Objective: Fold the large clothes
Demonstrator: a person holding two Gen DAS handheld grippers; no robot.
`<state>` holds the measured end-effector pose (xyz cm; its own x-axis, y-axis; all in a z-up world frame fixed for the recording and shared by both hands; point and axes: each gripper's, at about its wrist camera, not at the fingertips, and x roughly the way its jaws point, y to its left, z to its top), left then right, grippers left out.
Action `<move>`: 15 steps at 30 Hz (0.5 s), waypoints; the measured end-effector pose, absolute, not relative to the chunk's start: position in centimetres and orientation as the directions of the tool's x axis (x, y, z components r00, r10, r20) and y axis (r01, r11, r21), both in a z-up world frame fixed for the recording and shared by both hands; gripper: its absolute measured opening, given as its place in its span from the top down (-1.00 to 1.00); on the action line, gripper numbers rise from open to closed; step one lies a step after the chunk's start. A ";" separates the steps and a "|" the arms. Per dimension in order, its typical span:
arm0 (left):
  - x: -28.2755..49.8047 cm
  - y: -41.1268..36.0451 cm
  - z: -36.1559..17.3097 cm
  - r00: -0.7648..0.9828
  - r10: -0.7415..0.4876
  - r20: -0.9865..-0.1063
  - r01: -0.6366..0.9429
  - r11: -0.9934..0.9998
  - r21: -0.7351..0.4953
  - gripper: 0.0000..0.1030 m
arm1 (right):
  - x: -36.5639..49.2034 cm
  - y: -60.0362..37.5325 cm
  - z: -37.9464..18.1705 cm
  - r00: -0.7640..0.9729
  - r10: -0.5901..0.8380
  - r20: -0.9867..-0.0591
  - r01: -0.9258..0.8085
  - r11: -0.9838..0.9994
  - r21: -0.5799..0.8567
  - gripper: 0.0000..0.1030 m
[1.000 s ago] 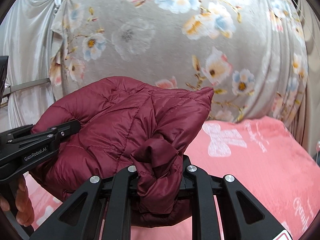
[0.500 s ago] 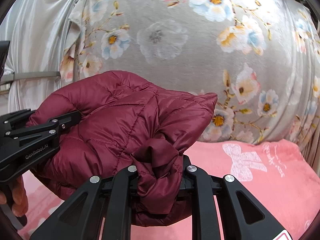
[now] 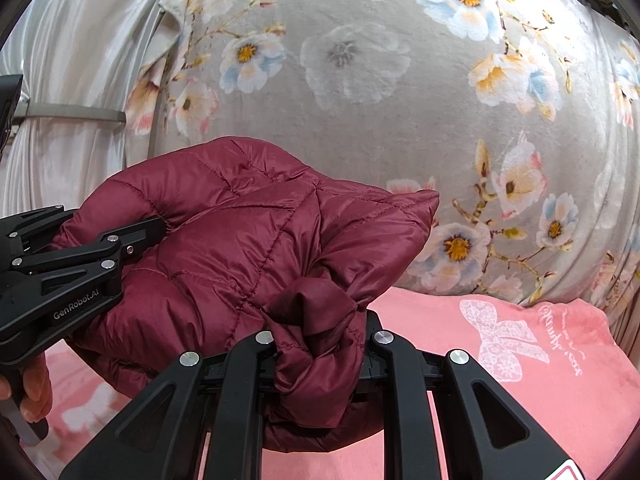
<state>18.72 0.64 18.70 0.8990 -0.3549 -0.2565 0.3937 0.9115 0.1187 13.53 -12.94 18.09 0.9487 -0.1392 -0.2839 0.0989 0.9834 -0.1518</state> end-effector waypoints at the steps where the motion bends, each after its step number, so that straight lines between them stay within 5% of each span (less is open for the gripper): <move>1: 19.1 0.5 18.1 0.898 -0.355 -0.260 0.395 0.911 0.120 0.34 | 13.9 -13.1 17.5 0.947 -0.140 -0.290 0.099 0.983 -0.152 0.70; 7: 21.6 -0.1 13.8 0.876 -0.366 -0.313 0.415 0.903 0.107 0.33 | 15.9 -13.9 13.4 0.928 -0.129 -0.350 0.084 0.986 -0.142 0.70; 15: 23.8 -0.5 6.0 0.779 -0.354 -0.517 0.447 0.893 0.062 0.33 | 17.8 -15.3 5.1 0.816 -0.065 -0.575 0.043 0.998 -0.052 0.70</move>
